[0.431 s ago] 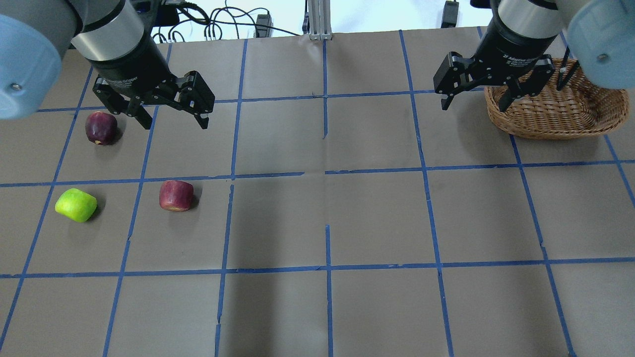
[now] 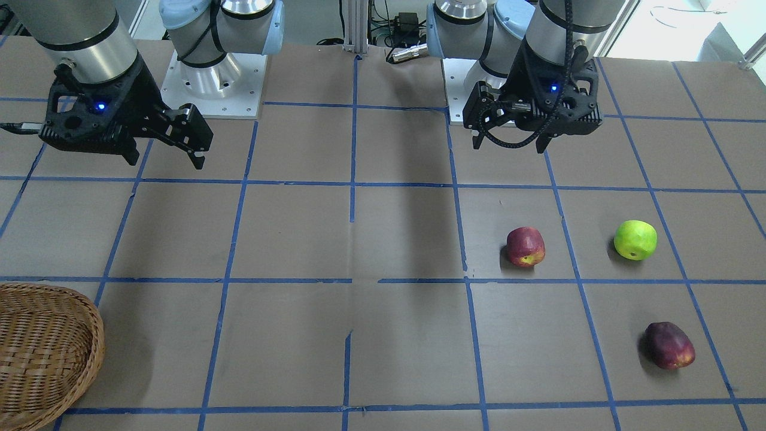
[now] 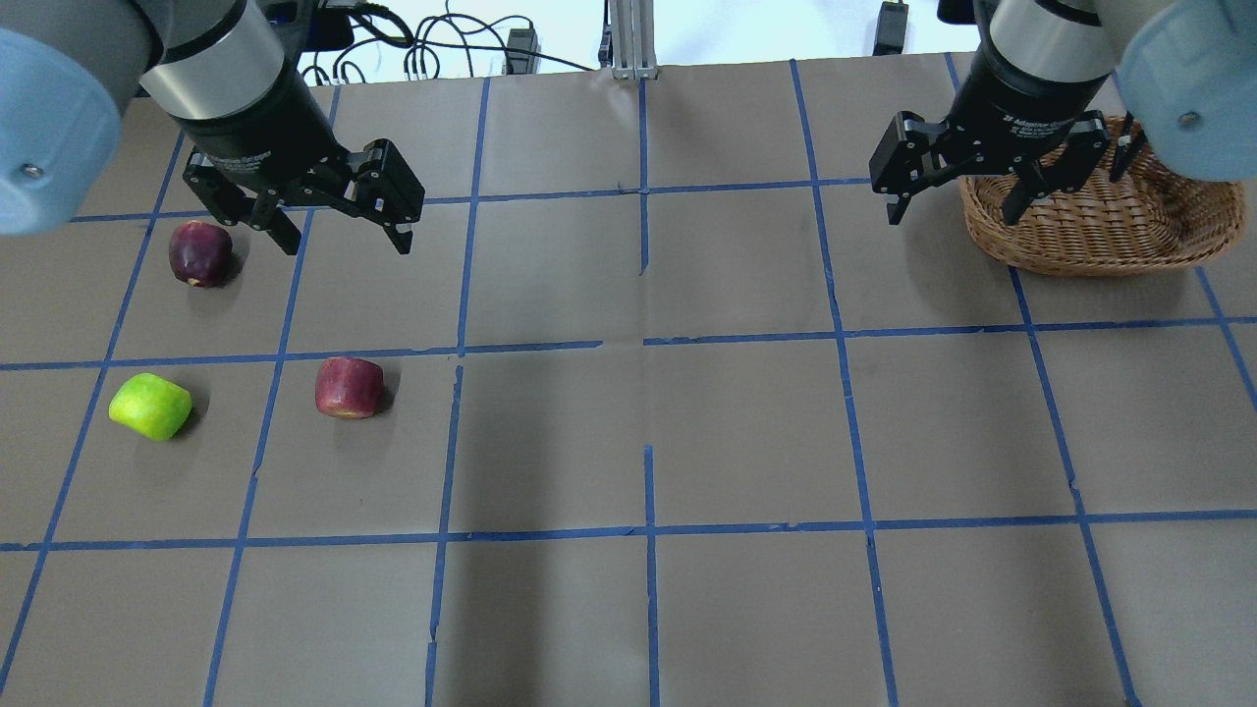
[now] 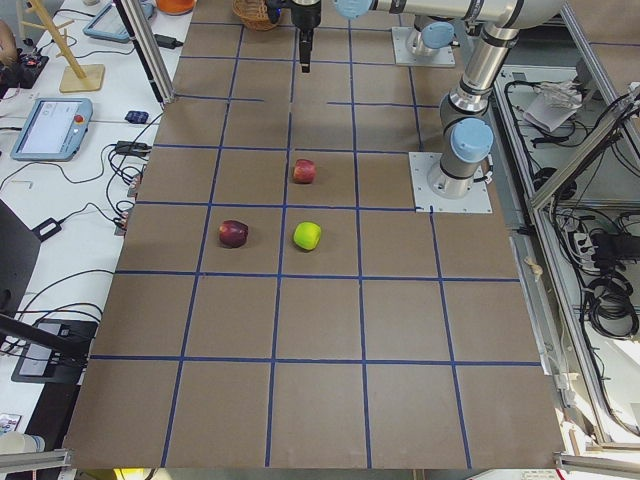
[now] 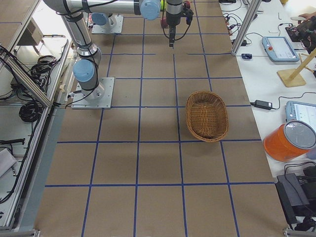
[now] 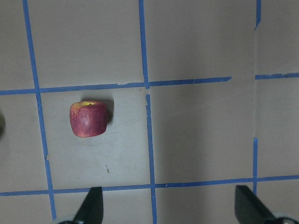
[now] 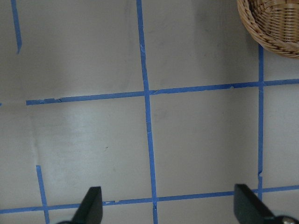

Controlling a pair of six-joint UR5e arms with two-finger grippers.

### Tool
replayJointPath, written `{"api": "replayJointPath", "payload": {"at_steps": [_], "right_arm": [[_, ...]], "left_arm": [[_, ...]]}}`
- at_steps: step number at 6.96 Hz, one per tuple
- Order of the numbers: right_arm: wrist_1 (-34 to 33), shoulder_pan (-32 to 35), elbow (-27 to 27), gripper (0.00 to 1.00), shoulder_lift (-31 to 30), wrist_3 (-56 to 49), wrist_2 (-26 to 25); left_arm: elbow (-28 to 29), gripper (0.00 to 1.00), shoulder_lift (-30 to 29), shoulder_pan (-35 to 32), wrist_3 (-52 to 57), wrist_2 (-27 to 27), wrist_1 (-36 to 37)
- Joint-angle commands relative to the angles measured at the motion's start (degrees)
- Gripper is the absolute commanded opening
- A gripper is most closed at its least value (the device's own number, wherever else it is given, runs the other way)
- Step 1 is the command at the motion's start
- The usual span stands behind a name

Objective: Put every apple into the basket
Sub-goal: 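Lower the left gripper toward the red apple in the middle, then close the left gripper around the red apple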

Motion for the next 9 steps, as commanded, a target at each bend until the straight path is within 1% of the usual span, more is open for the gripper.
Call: {"api": "replayJointPath", "payload": {"at_steps": [1, 2, 3, 4, 5, 6, 7, 9], "right_arm": [[0.1, 0.1, 0.0, 1.00, 0.0, 0.1, -0.6], [0.0, 0.1, 0.0, 1.00, 0.0, 0.1, -0.6], [-0.1, 0.1, 0.0, 1.00, 0.0, 0.0, -0.6], [-0.1, 0.1, 0.0, 1.00, -0.1, 0.1, -0.6], [0.0, 0.1, 0.0, 1.00, 0.0, 0.1, -0.6], [0.0, 0.2, 0.0, 1.00, -0.1, 0.1, -0.6], [0.1, 0.2, 0.0, 1.00, -0.1, 0.1, -0.6], [0.0, 0.1, 0.0, 1.00, -0.1, 0.1, -0.6]], "left_arm": [[-0.2, 1.00, -0.9, 0.4, 0.6, -0.2, 0.2], [-1.9, 1.00, -2.3, 2.8, 1.1, -0.4, 1.5], [-8.4, 1.00, -4.5, 5.7, 1.9, -0.7, 12.3], [-17.8, 1.00, -6.5, 9.2, 11.0, -0.8, 26.8], [-26.2, 1.00, -8.2, 13.9, 18.0, -0.9, 37.9], [-31.6, 1.00, -10.4, 16.5, 19.6, -0.9, 45.9], [-33.1, 1.00, -12.5, 16.7, 19.4, -0.9, 48.3], [-33.5, 1.00, -16.8, 16.7, 19.4, -1.0, 48.6]]}}
